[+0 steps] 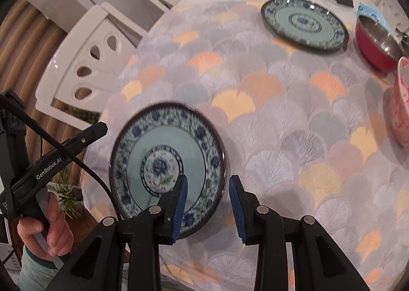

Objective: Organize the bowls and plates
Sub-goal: 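Open both grippers and move them to the last floral plate, then pinch the rim of the last floral plate with both grippers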

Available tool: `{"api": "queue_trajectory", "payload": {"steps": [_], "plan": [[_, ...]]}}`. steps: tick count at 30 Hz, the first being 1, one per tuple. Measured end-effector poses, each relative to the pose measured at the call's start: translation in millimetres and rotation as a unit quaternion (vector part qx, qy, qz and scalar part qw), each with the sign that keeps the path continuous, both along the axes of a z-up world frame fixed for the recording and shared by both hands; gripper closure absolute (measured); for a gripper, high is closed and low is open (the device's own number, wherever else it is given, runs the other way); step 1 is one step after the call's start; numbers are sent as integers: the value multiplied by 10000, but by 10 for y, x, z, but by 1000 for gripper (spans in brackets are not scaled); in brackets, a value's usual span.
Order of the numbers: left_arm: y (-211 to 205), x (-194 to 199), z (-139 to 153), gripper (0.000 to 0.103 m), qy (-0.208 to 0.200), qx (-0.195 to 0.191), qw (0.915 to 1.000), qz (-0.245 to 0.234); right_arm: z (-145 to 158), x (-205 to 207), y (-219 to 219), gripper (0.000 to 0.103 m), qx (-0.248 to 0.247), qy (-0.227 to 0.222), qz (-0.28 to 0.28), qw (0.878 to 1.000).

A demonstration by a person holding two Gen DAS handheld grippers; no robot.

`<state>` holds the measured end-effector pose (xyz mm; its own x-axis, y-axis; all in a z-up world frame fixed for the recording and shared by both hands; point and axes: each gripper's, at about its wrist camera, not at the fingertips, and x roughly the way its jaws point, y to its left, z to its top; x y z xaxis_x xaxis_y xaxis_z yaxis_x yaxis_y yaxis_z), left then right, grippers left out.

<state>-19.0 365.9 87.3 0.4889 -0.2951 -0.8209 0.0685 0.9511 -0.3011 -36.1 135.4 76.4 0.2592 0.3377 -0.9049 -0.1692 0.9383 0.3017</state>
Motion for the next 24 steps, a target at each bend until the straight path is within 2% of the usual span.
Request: {"api": "queue_trajectory", "payload": {"steps": [3, 7, 9, 10, 11, 12, 15, 17, 18, 20, 24], "plan": [[-111, 110, 288, 88, -367, 127, 9989, -271, 271, 90, -98, 71, -173, -463, -57, 9988], [-303, 412, 824, 87, -1095, 447, 9903, -724, 848, 294, -375, 71, -683, -1566, -412, 9844], [-387, 597, 1097, 81, -1438, 394, 9852, -843, 1113, 392, -608, 67, -467, -1869, -785, 9781], [-447, 712, 1245, 73, -1629, 290, 9821, -897, 1196, 420, -734, 58, -294, -1943, -979, 9756], [-489, 790, 1331, 73, -1740, 206, 9801, -930, 1248, 439, -823, 45, -118, -1990, -1165, 9730], [-536, 863, 1398, 73, -1818, 126, 9784, -972, 1288, 461, -969, 41, 164, -2036, -1452, 9681], [-768, 1171, 1497, 70, -1935, -144, 9738, -1186, 1191, 564, -1180, 39, 584, -1795, -2004, 9614], [-941, 1398, 1443, 52, -1802, -236, 9741, -1347, 1042, 651, -1264, 39, 685, -1518, -2246, 9601], [-1013, 1508, 1387, 49, -1723, -261, 9744, -1418, 947, 713, -1290, 39, 695, -1361, -2320, 9606], [-1186, 1738, 1242, 49, -1494, -289, 9753, -1602, 780, 820, -1356, 39, 675, -1087, -2443, 9612], [-1518, 2227, 718, 49, -758, -195, 9785, -1907, 401, 1016, -1415, 39, 523, -622, -2698, 9595]]}}
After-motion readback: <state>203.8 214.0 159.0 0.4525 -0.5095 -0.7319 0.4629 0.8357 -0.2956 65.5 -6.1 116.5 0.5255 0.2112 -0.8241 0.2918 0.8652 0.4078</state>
